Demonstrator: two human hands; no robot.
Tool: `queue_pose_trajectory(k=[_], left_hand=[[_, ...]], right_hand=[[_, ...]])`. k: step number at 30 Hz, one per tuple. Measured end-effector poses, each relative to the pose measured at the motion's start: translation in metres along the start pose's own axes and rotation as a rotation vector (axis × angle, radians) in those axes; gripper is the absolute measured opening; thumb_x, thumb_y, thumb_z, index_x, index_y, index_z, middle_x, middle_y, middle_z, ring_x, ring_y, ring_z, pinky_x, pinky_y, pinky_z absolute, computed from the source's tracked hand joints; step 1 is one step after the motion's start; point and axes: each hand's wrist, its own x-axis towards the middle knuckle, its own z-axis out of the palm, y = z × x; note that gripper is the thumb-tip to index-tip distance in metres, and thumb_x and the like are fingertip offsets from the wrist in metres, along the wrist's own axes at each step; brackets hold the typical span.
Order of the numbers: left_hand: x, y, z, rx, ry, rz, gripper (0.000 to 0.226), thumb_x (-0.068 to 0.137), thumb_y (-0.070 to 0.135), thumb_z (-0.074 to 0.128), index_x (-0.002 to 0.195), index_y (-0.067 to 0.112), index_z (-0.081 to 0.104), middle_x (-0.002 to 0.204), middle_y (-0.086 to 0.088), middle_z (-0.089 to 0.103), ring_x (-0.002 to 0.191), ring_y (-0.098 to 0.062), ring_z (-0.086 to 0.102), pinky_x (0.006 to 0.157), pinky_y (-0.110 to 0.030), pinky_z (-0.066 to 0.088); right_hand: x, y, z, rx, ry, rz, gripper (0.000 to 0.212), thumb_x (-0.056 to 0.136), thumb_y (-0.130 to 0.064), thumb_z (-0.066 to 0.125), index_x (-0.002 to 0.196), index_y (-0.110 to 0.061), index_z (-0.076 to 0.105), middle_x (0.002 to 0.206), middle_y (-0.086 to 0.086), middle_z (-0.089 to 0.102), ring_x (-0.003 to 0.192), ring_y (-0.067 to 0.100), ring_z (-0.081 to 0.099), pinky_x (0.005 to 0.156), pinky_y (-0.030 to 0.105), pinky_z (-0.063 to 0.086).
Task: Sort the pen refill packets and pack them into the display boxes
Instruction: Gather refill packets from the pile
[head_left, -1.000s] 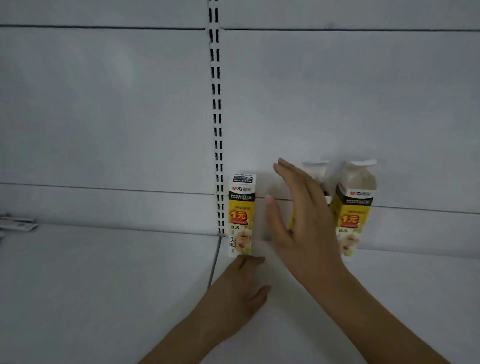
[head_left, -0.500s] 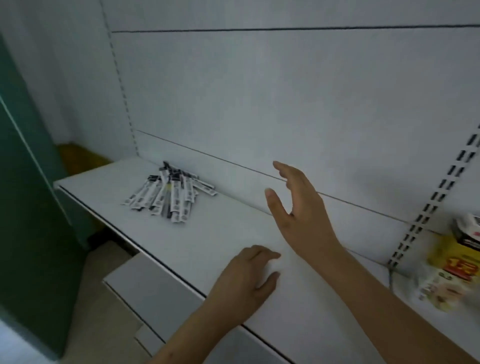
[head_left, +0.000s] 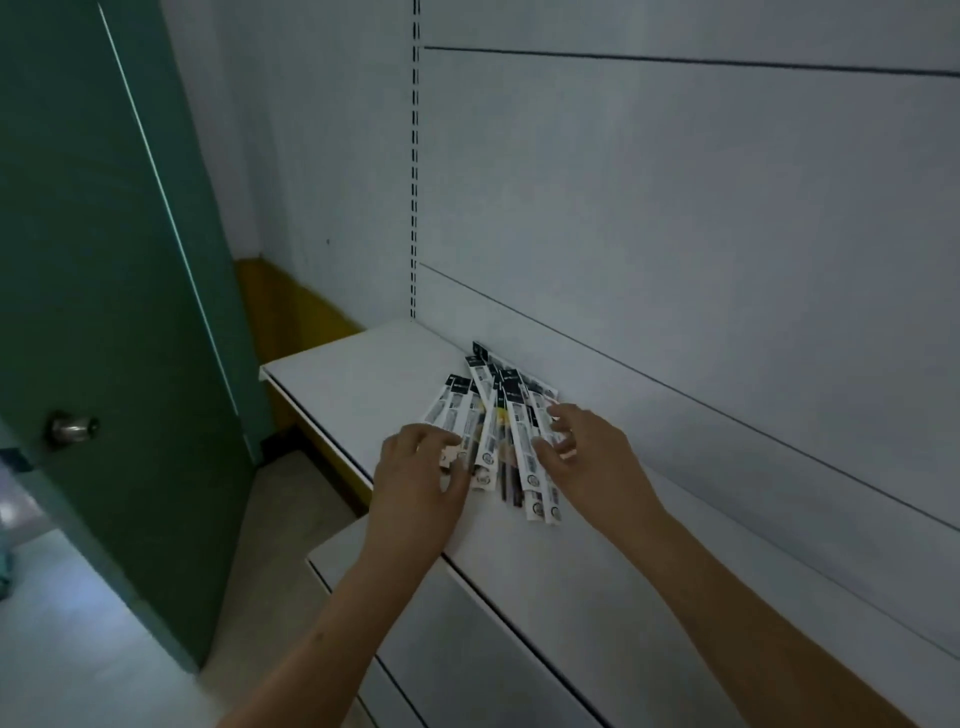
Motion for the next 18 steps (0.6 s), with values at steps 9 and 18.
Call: queue_pose_trajectory(k=[9, 18], left_hand=[[0.068, -0.028, 0.029, 0.173, -0.186, -0.025, 0.036, 0.092, 0.037, 0.058, 0.126, 0.024, 0.06, 0.129, 0.003, 0.052, 0.119, -0.02, 0.045, 0.097, -0.035, 0.035], [0.112, -0.018, 0.045, -0.06, -0.129, 0.08, 0.019, 0.093, 0.027, 0.06, 0.112, 0.029, 0.064, 0.118, 0.013, 0.052, 0.111, -0.004, 0.039, 0.093, -0.025, 0.029]], right_hand=[[0.054, 0.012, 0.032, -0.277, -0.177, 0.145, 0.048, 0.081, -0.061, 0.063, 0.097, -0.016, 0.059, 0.09, -0.004, 0.055, 0.081, 0.013, 0.056, 0.068, 0.029, 0.051], [0.076, 0.034, 0.013, -0.052, -0.106, 0.221, 0.013, 0.083, -0.03, 0.071, 0.084, -0.021, 0.062, 0.072, -0.014, 0.052, 0.065, 0.006, 0.051, 0.056, 0.021, 0.038]])
